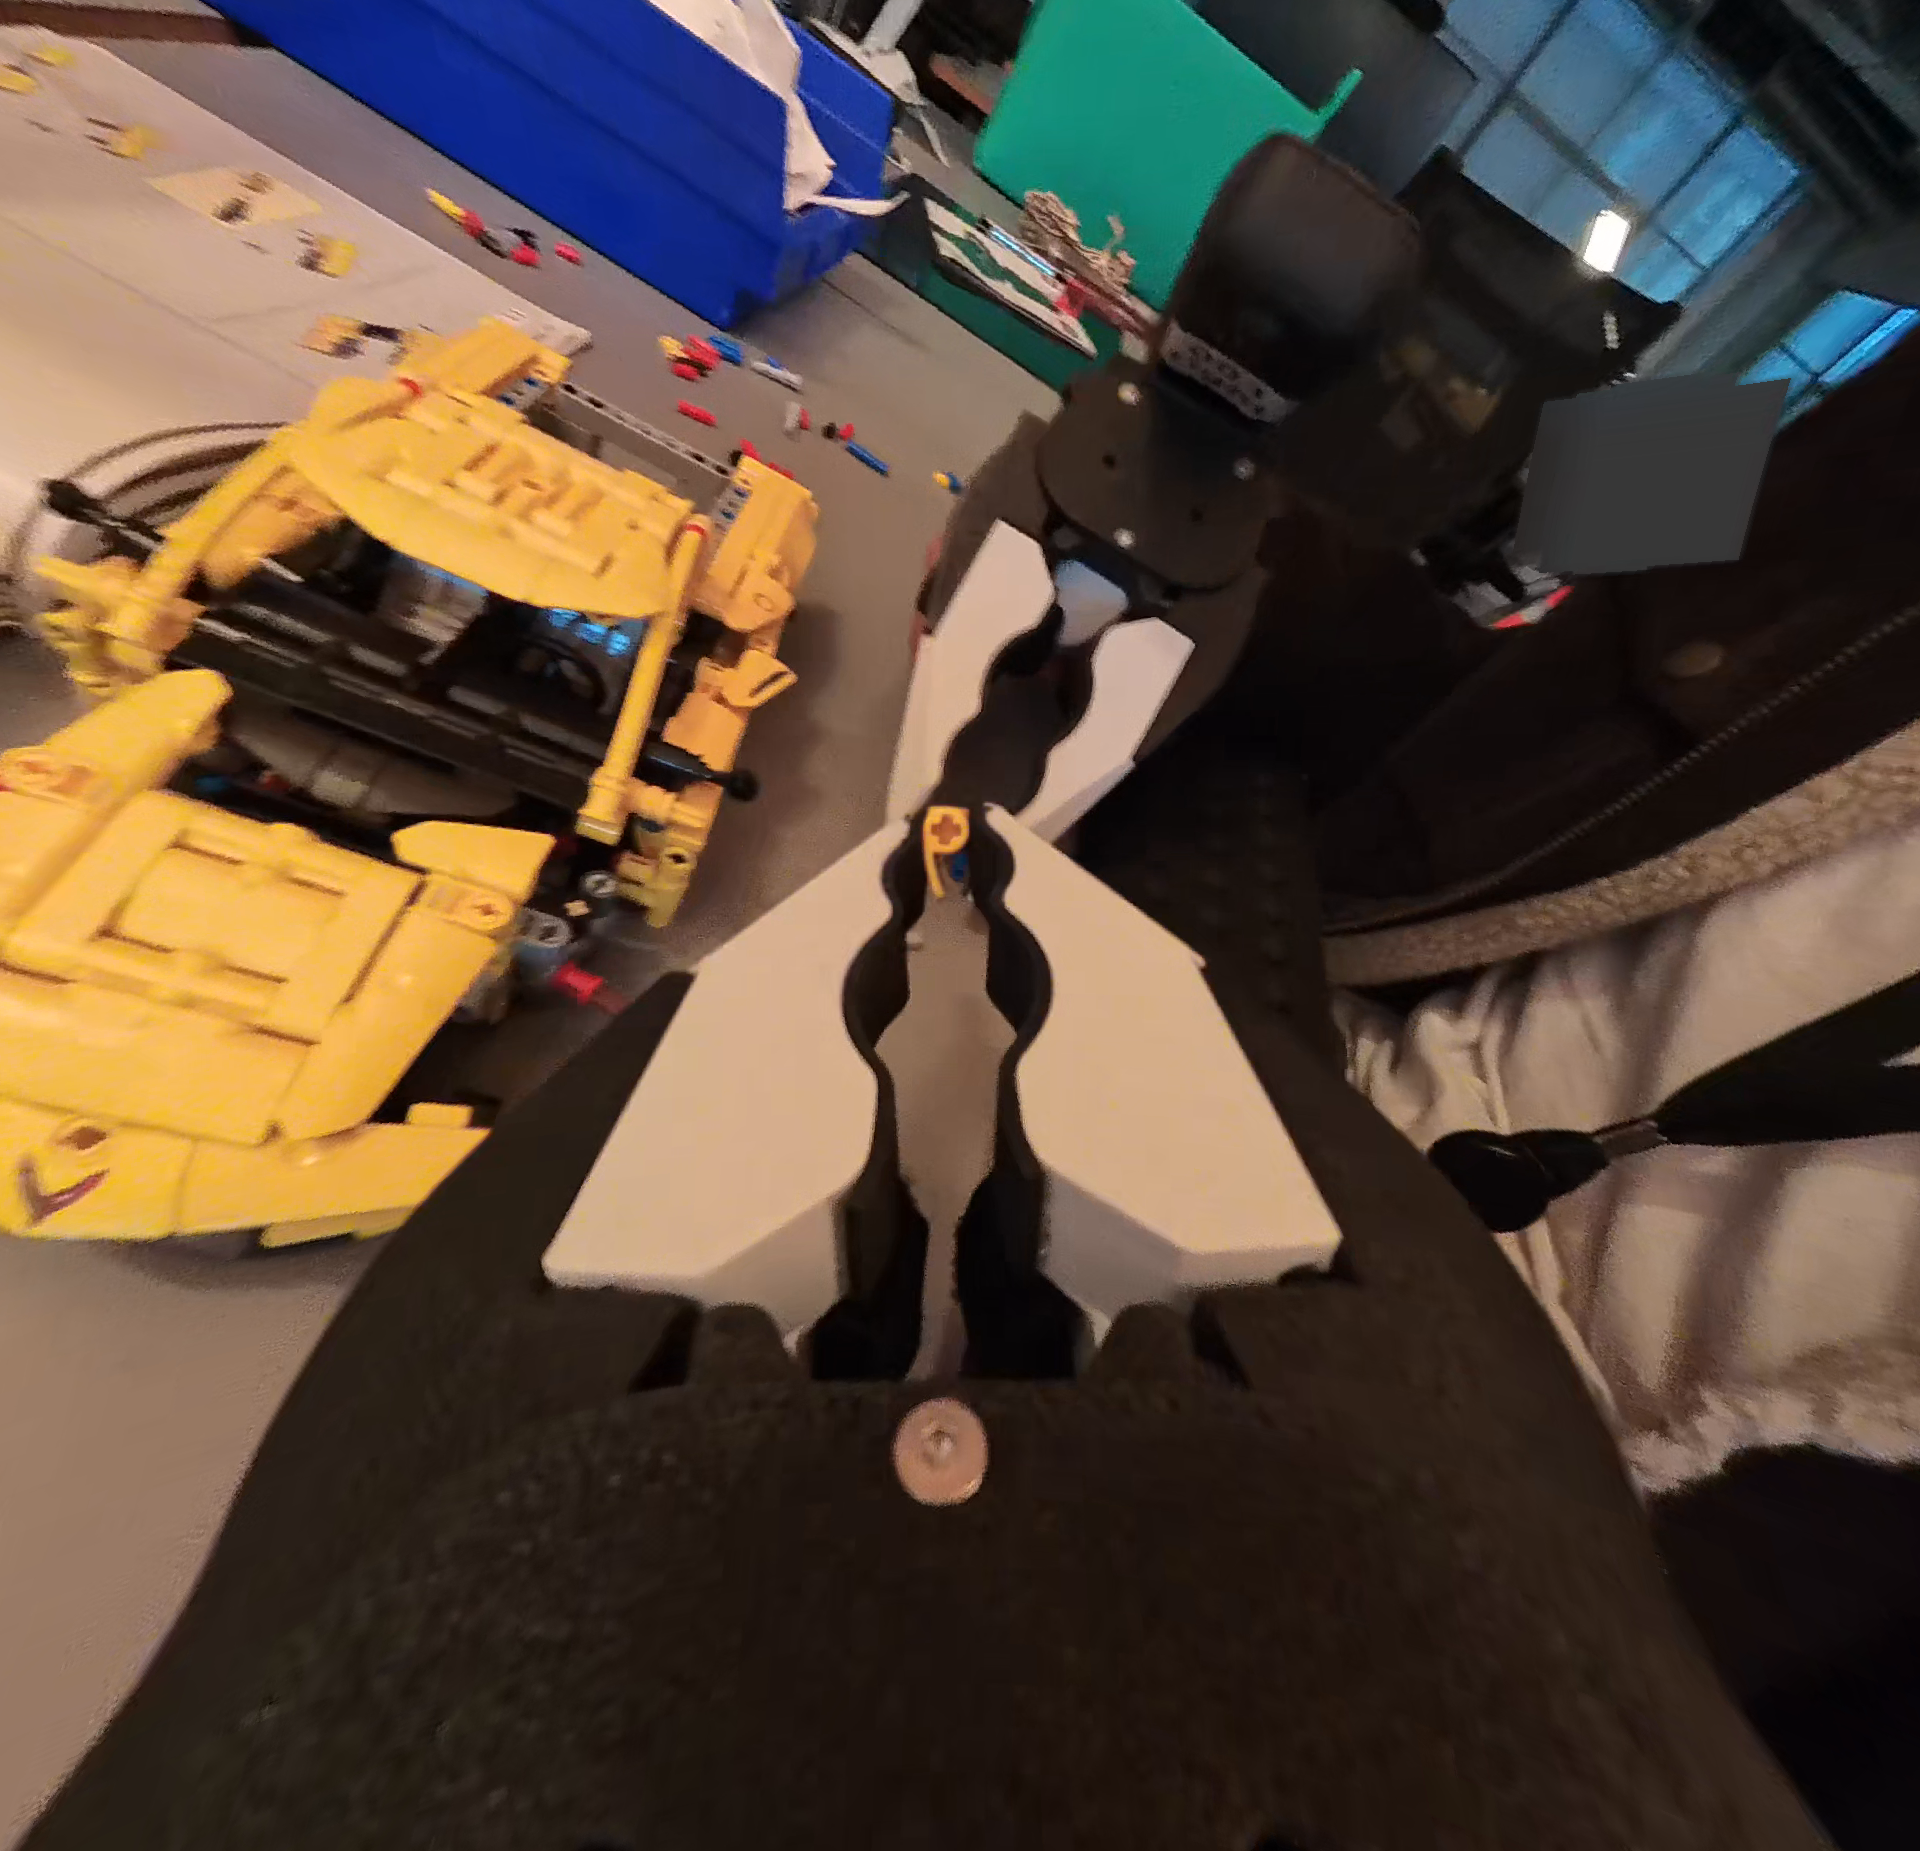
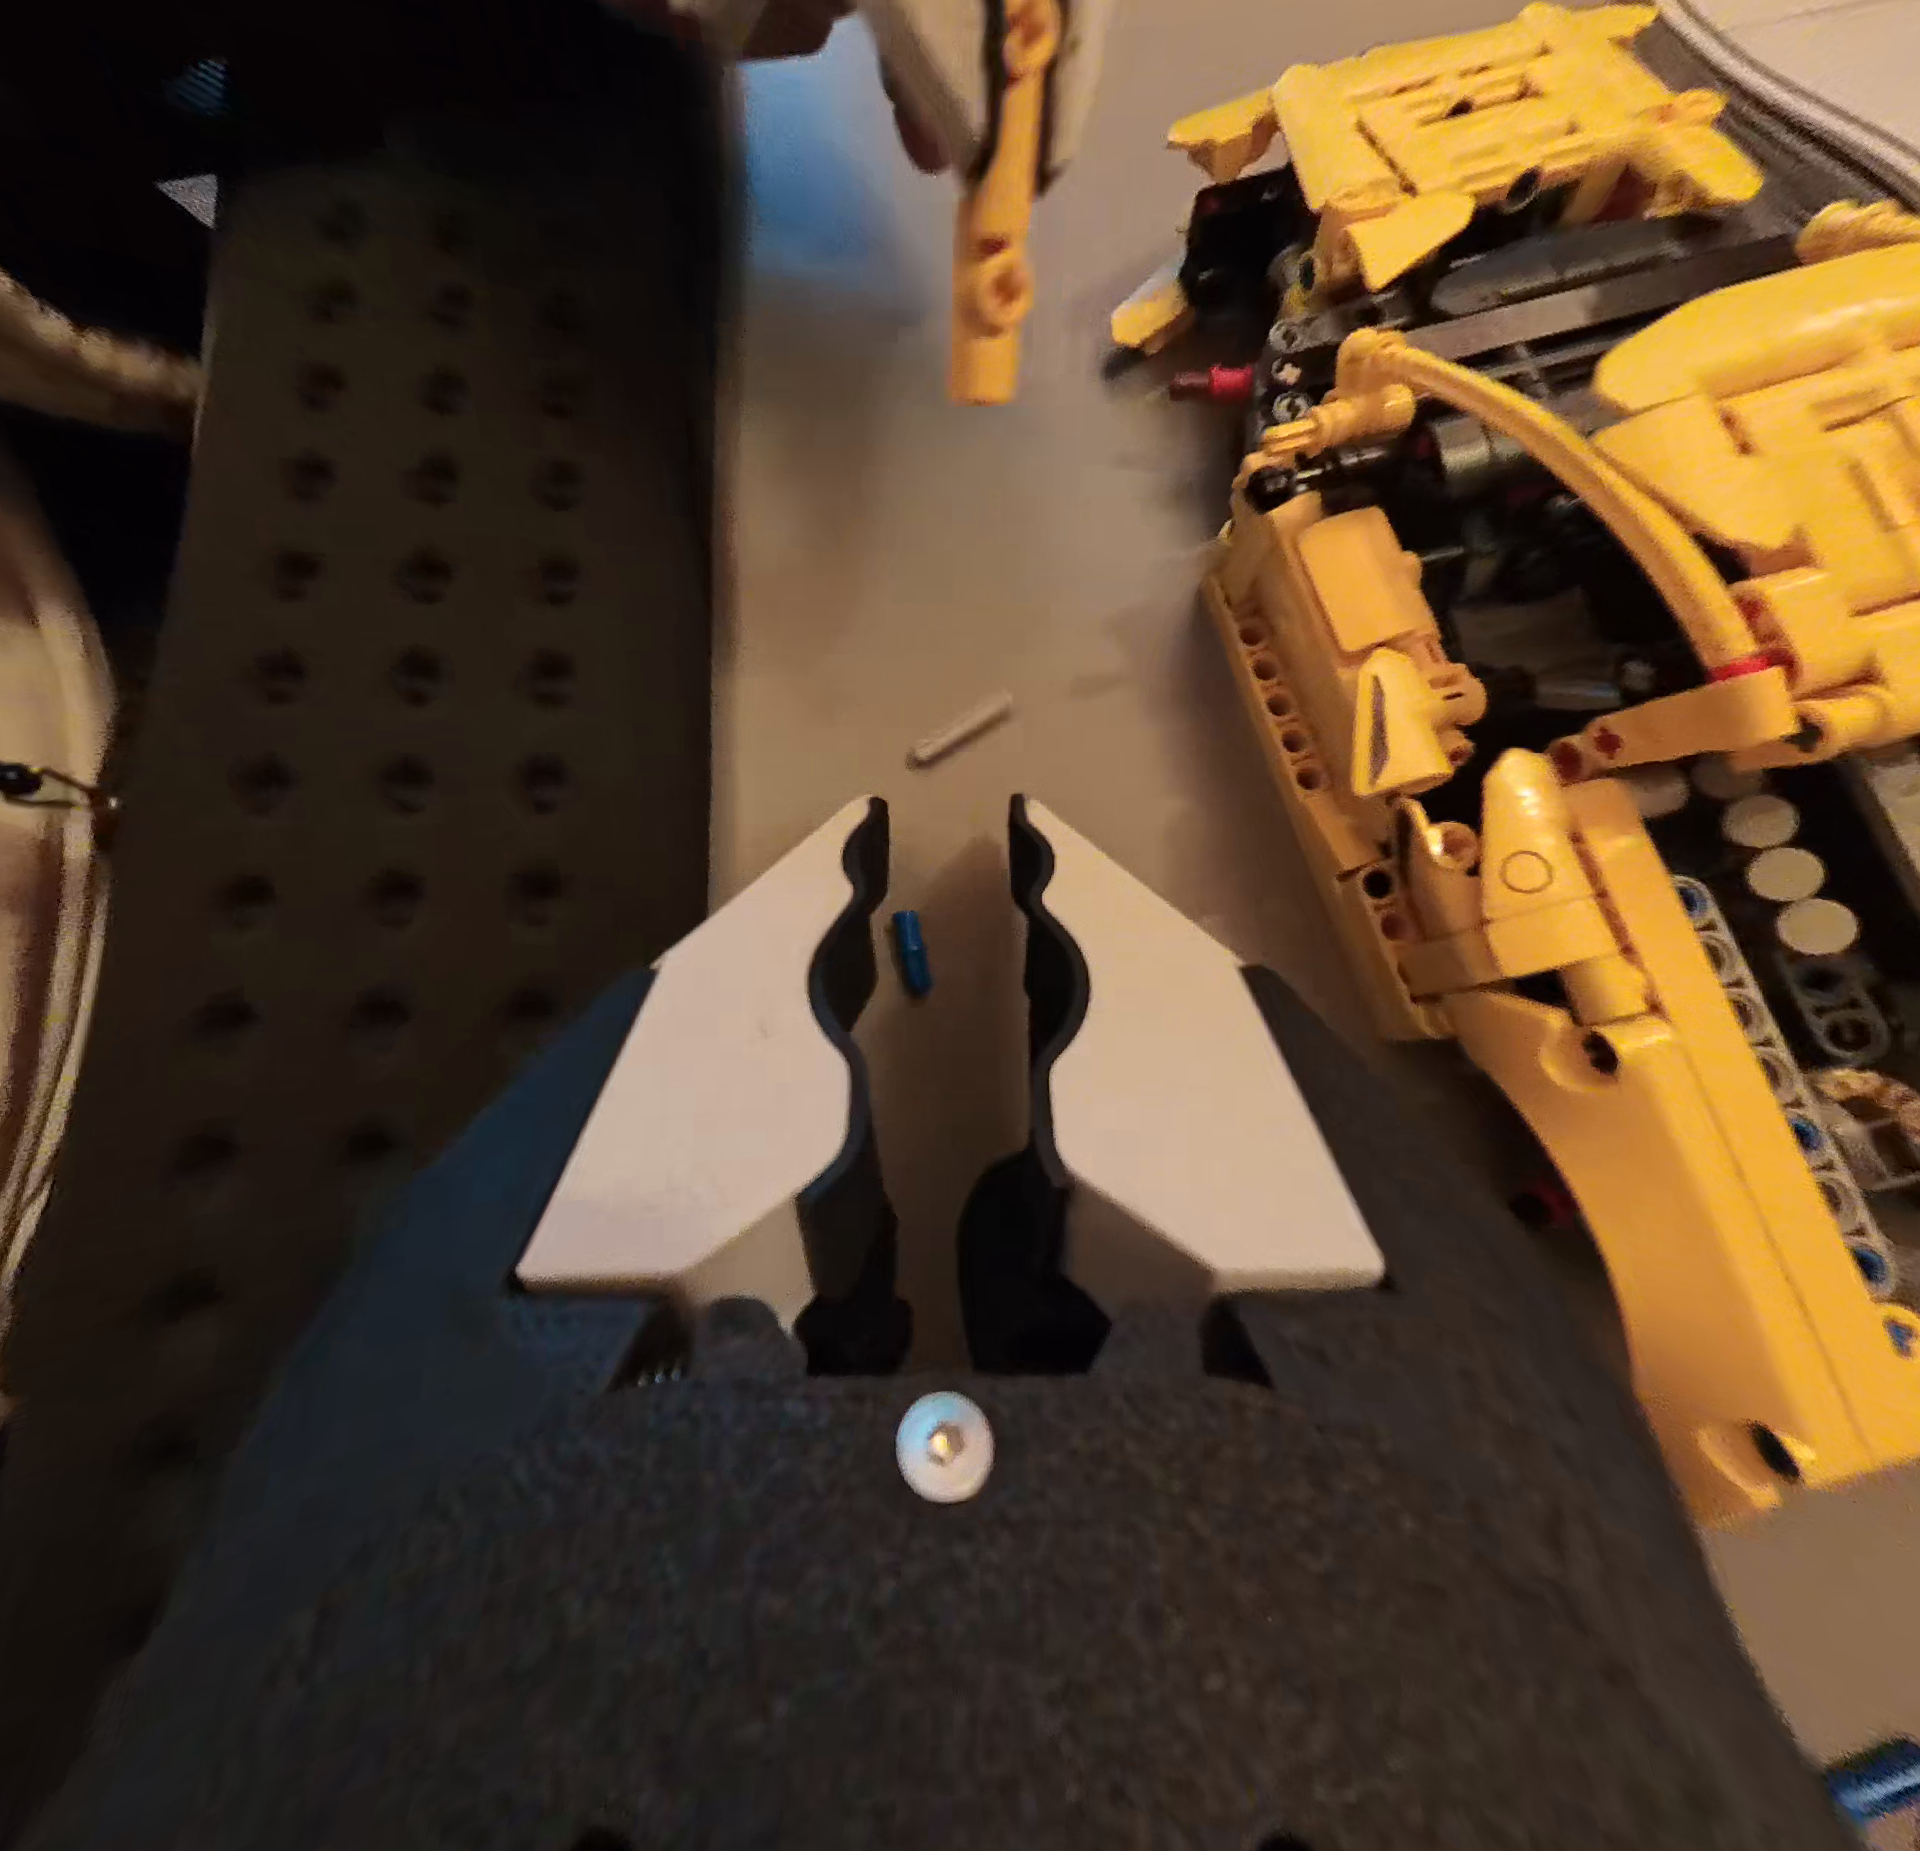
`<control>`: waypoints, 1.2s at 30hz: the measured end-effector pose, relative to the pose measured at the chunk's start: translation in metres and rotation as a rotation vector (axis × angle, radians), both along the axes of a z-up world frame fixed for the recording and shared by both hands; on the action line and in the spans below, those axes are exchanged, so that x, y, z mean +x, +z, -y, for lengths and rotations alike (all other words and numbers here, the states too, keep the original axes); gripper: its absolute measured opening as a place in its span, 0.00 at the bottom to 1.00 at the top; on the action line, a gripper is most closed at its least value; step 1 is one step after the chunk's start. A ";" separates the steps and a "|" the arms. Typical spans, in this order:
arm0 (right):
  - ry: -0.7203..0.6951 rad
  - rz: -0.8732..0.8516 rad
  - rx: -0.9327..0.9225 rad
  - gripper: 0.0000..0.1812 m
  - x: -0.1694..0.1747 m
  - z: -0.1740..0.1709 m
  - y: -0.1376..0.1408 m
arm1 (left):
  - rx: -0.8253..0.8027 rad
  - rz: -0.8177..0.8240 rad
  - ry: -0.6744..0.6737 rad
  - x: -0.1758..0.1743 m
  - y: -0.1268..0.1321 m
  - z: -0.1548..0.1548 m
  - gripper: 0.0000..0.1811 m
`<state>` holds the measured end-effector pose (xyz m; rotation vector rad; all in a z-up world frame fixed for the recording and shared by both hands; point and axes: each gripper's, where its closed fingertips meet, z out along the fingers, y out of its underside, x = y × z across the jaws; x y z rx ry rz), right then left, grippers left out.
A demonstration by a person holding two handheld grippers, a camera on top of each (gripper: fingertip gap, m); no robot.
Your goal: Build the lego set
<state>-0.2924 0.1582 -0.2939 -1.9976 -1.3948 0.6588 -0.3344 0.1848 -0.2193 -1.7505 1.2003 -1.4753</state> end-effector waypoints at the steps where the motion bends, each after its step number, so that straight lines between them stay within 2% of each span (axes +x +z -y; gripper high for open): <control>1: 0.009 -0.013 0.008 0.13 0.001 -0.002 0.003 | -0.007 0.003 -0.018 0.001 0.000 0.004 0.04; 4: 0.089 0.037 0.087 0.13 0.007 -0.008 0.003 | -0.027 0.016 -0.035 0.000 0.001 0.007 0.04; 7: 0.203 0.028 0.076 0.13 -0.007 -0.003 0.008 | -0.054 0.043 -0.030 -0.002 0.005 0.006 0.04; 11: 0.140 -0.230 0.015 0.12 -0.036 -0.008 0.054 | -0.030 0.192 -0.010 -0.008 0.032 0.002 0.04; 14: 0.090 -0.457 -0.009 0.11 -0.045 -0.011 0.092 | -0.041 0.279 -0.008 -0.013 0.047 0.002 0.04; 17: 0.078 -0.551 -0.083 0.09 -0.049 -0.012 0.106 | -0.032 0.307 -0.022 -0.013 0.053 0.005 0.04; 18: 0.077 -0.579 -0.092 0.06 -0.050 -0.012 0.109 | -0.023 0.314 -0.023 -0.012 0.054 0.006 0.04; 25: 0.092 -0.585 -0.159 0.03 -0.051 -0.009 0.108 | 0.059 0.292 -0.023 -0.006 0.051 0.013 0.04; 36: 0.089 -0.562 -0.151 0.04 -0.049 -0.009 0.107 | 0.109 0.220 -0.052 0.001 0.039 0.020 0.04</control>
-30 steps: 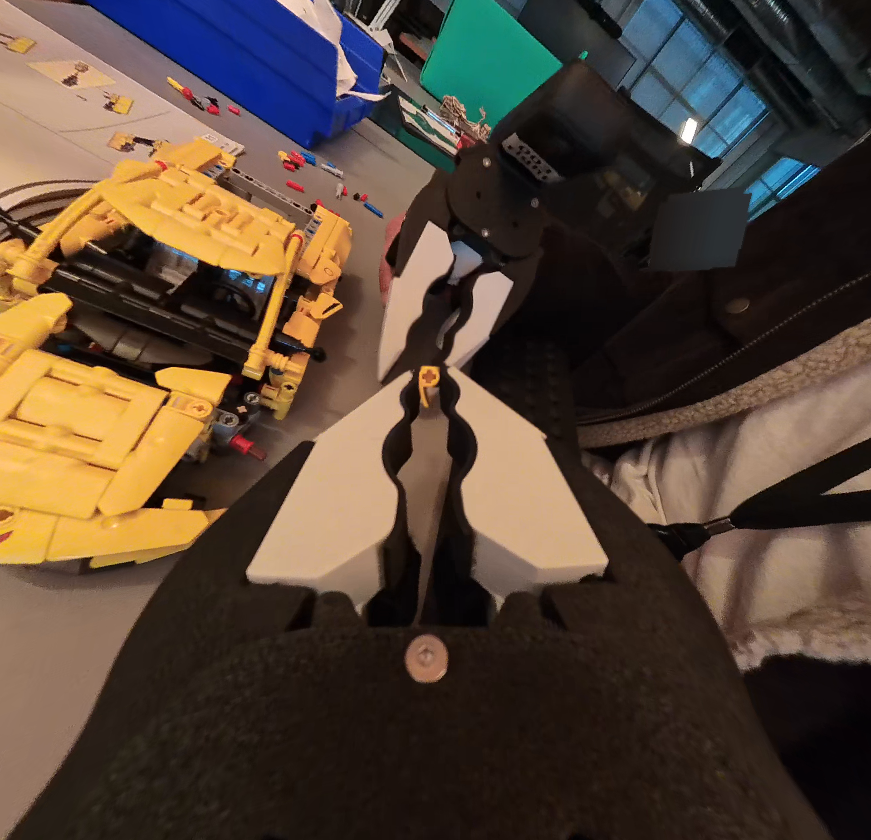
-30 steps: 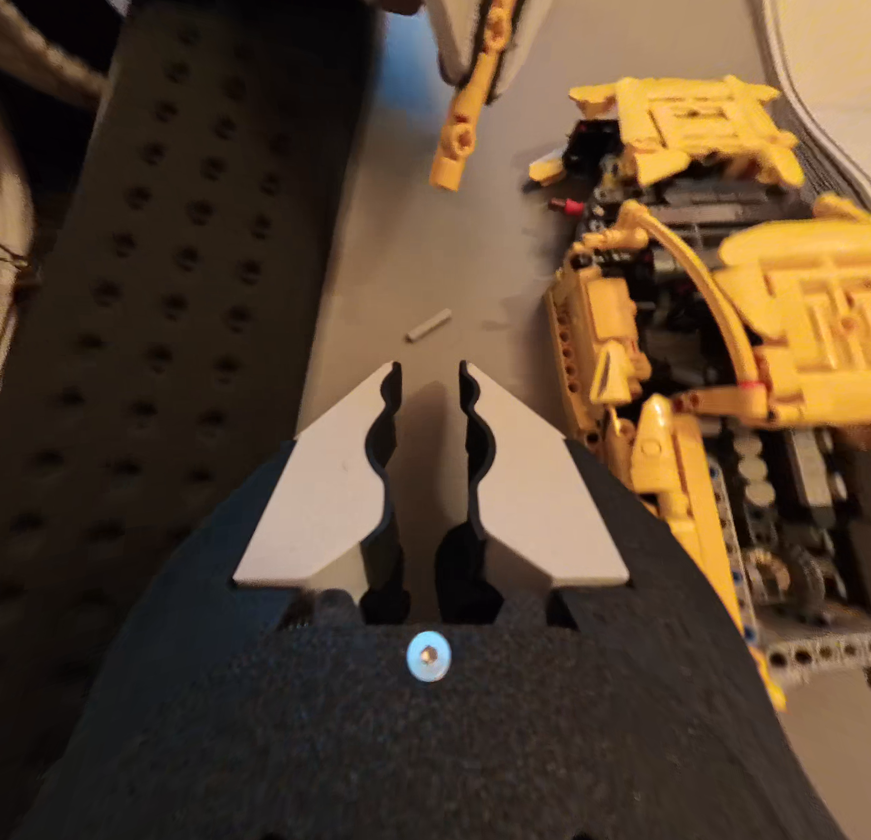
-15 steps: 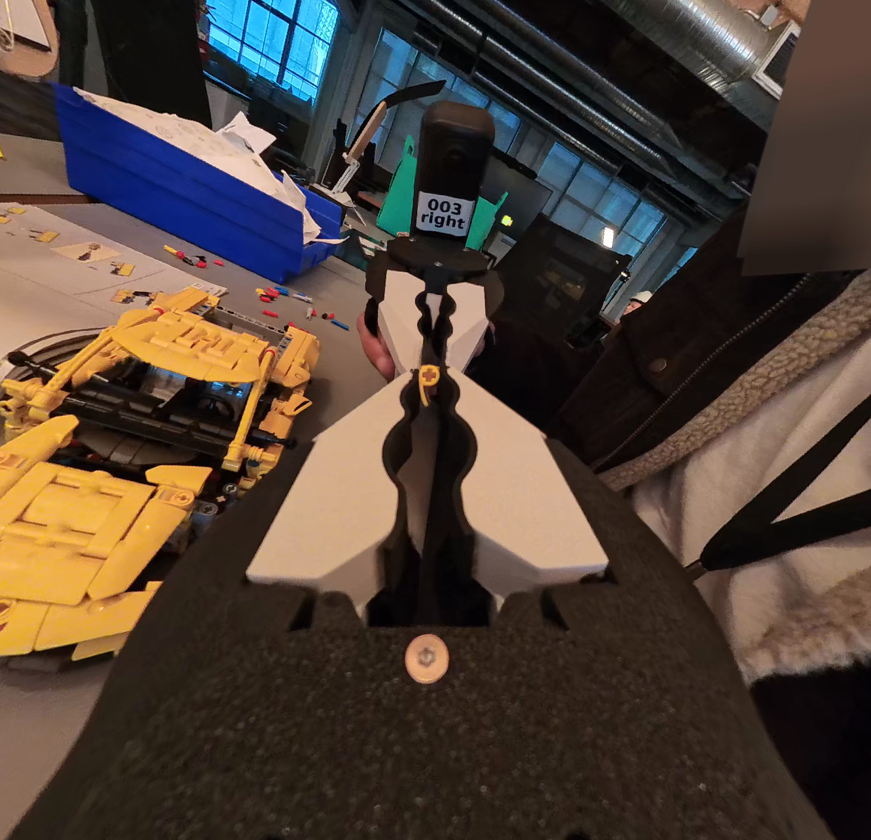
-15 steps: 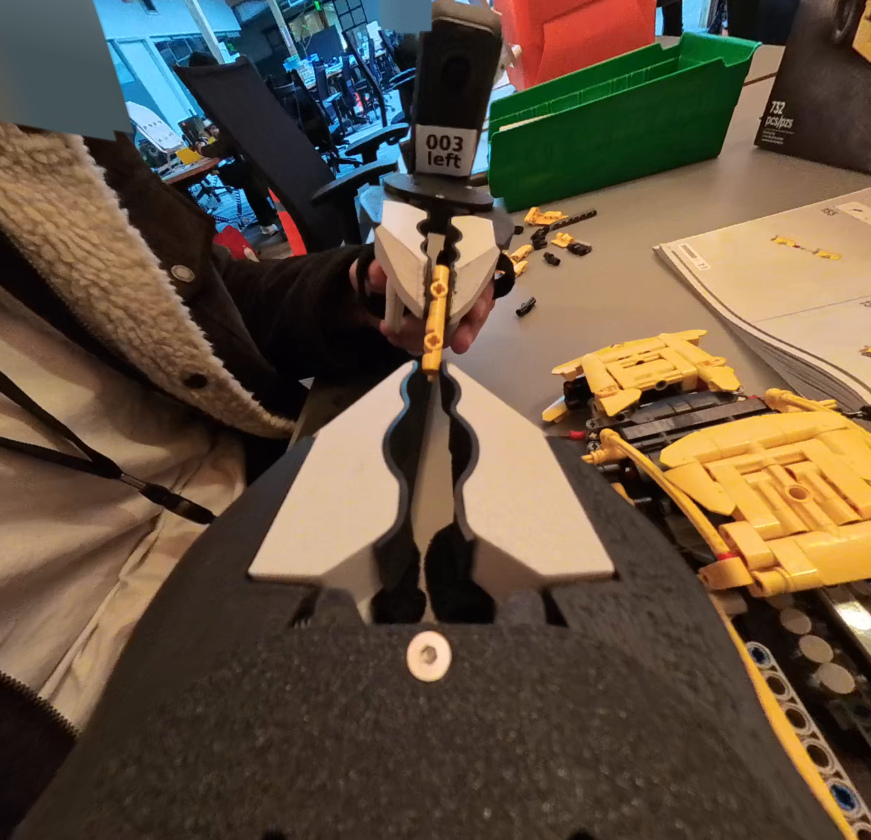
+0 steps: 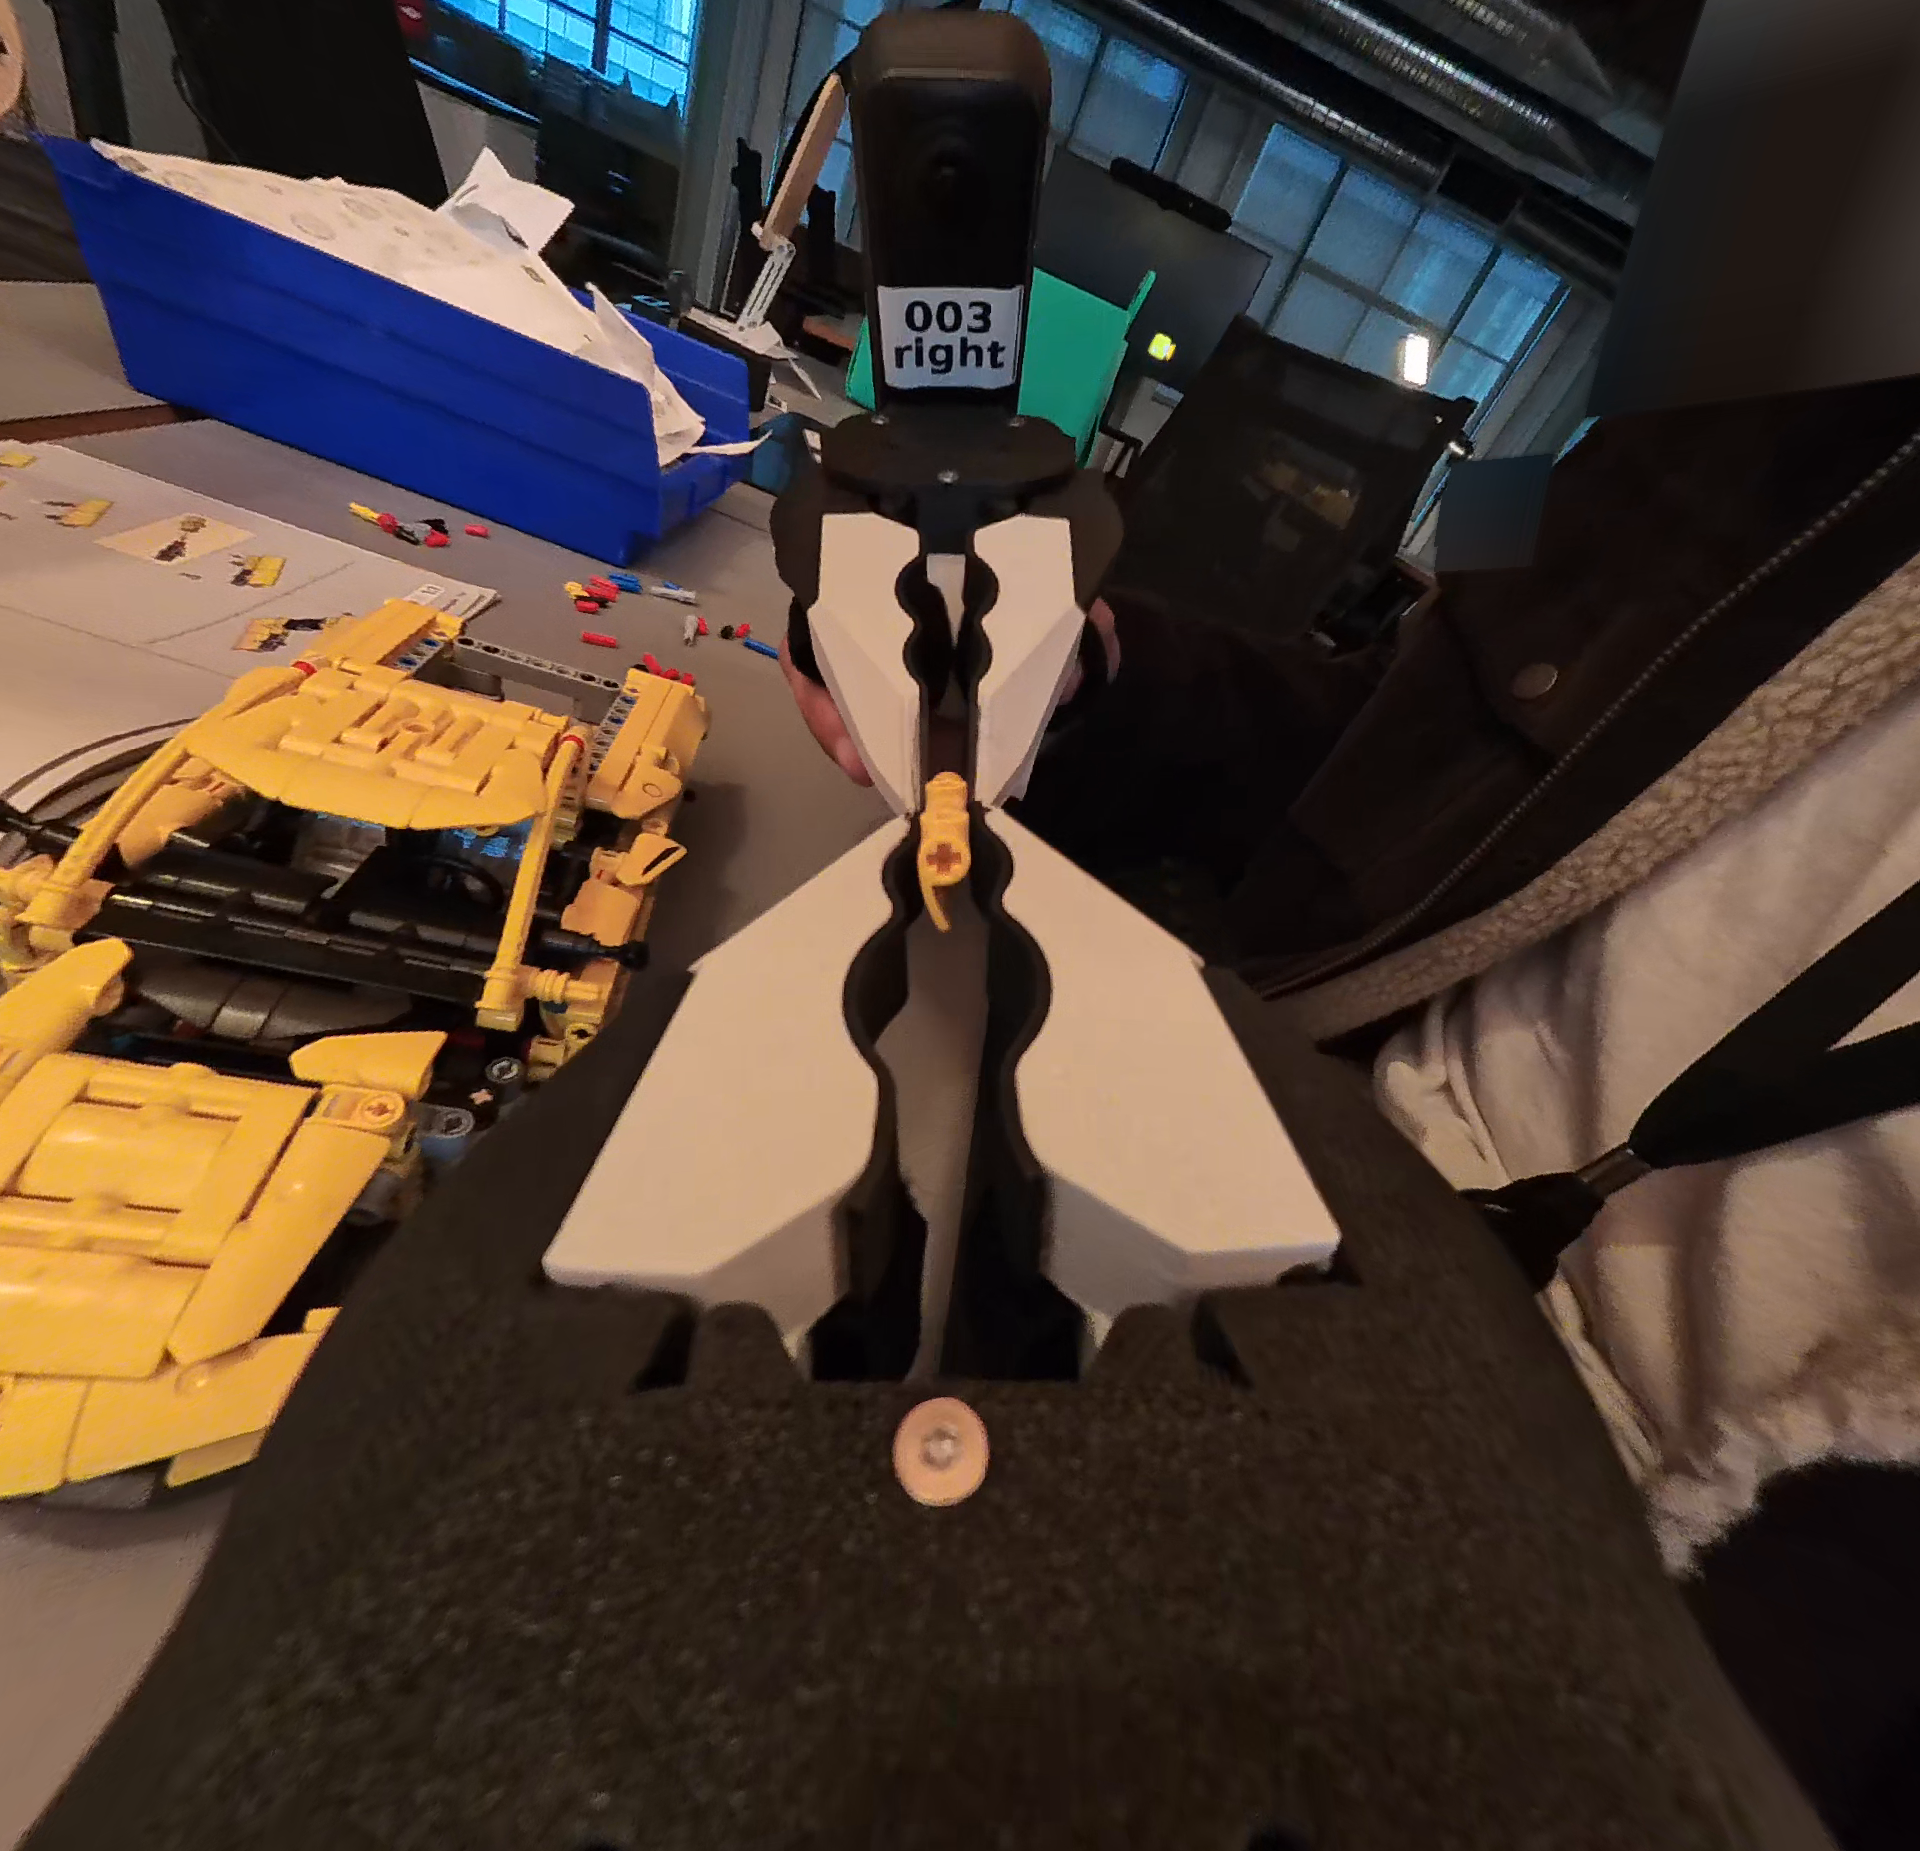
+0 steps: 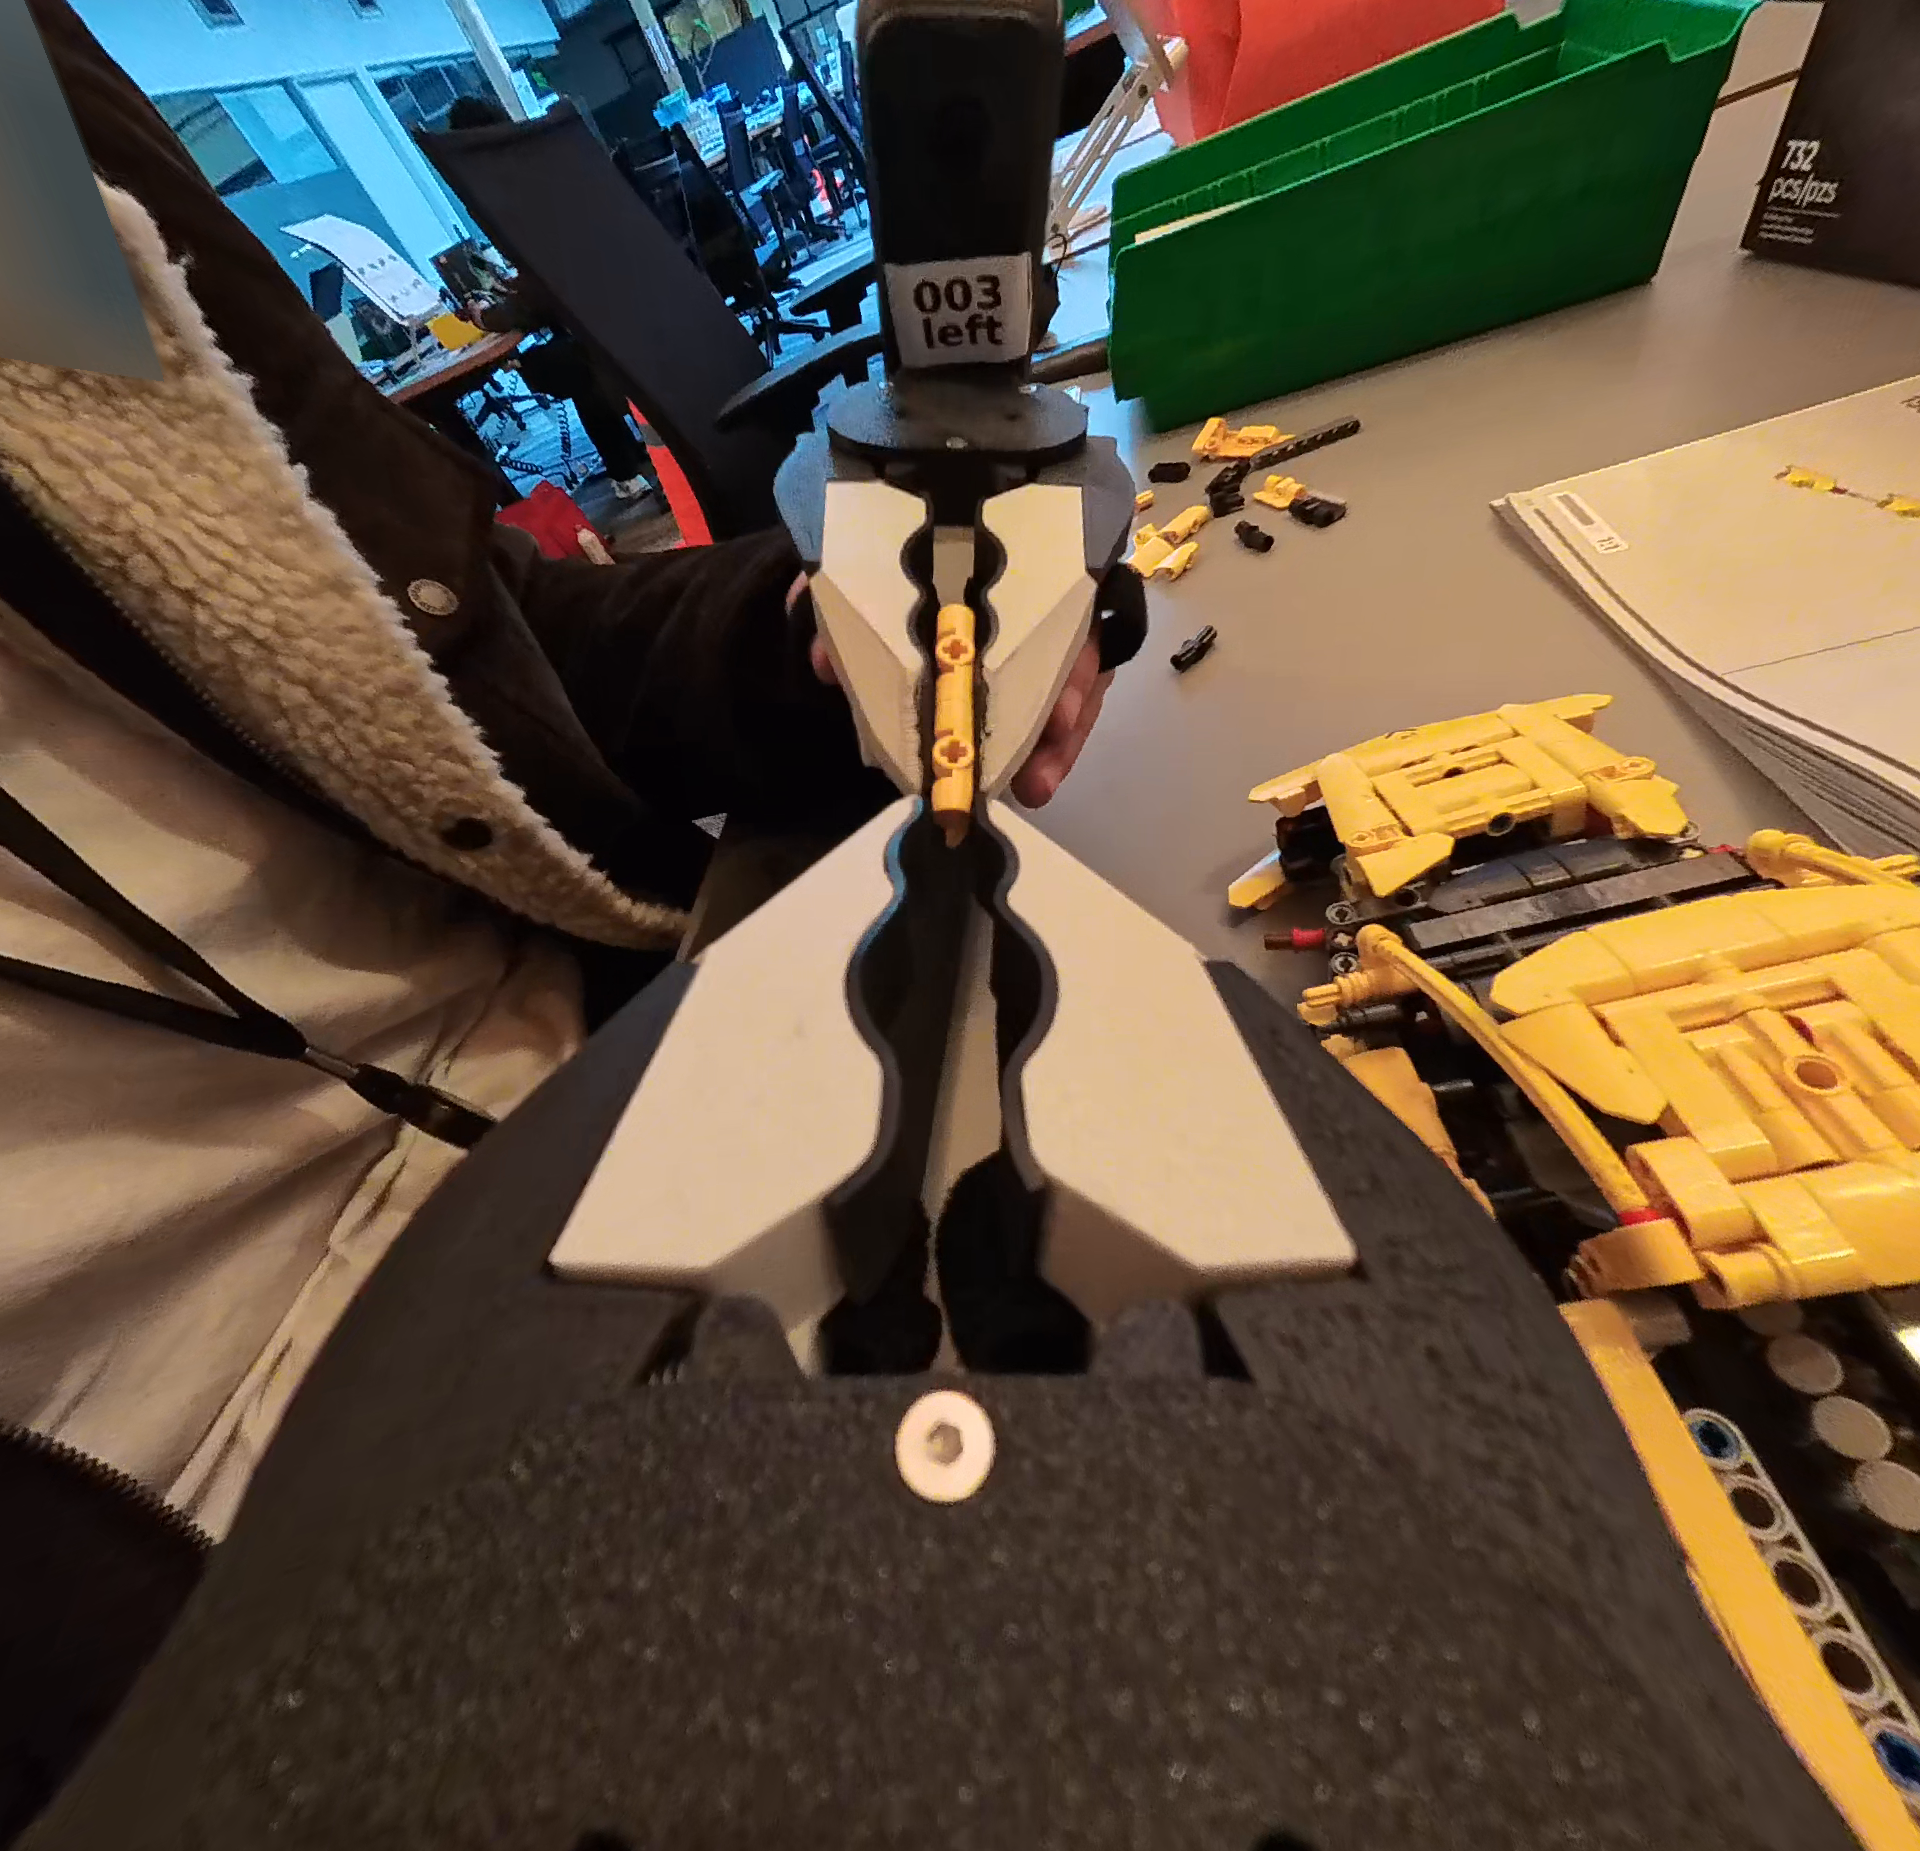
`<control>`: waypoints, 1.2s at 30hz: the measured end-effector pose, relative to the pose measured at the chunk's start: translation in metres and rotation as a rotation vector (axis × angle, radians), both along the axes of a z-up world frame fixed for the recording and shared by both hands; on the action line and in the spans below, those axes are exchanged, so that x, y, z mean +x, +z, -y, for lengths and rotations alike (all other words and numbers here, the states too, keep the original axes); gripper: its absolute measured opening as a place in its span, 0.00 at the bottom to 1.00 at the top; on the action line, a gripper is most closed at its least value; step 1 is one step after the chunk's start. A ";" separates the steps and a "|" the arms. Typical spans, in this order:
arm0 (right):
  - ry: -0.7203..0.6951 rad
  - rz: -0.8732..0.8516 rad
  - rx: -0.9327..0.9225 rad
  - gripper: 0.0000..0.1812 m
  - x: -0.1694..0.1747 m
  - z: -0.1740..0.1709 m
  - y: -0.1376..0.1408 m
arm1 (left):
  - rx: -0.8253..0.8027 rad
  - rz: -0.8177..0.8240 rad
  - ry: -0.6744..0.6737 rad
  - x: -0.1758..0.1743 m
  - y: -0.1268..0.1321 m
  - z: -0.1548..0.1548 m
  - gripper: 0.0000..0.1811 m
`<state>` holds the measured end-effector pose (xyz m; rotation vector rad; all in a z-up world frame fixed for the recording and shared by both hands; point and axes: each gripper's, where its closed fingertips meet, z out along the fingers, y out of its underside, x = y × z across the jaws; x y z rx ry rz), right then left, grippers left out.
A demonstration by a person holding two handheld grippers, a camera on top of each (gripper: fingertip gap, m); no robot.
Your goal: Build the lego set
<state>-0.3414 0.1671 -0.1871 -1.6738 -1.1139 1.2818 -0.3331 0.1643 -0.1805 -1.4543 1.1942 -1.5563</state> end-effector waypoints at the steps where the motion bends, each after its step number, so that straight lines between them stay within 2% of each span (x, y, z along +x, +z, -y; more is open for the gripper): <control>1: 0.002 -0.002 -0.002 0.04 0.000 0.001 0.000 | 0.000 0.001 -0.003 0.000 0.000 0.000 0.04; 16: 0.014 -0.047 -0.046 0.04 -0.001 0.001 0.001 | -0.031 0.022 -0.012 0.000 0.003 0.000 0.04; 36: 0.003 0.005 -0.027 0.04 -0.002 0.001 -0.008 | -0.043 0.019 -0.003 0.004 0.001 -0.001 0.05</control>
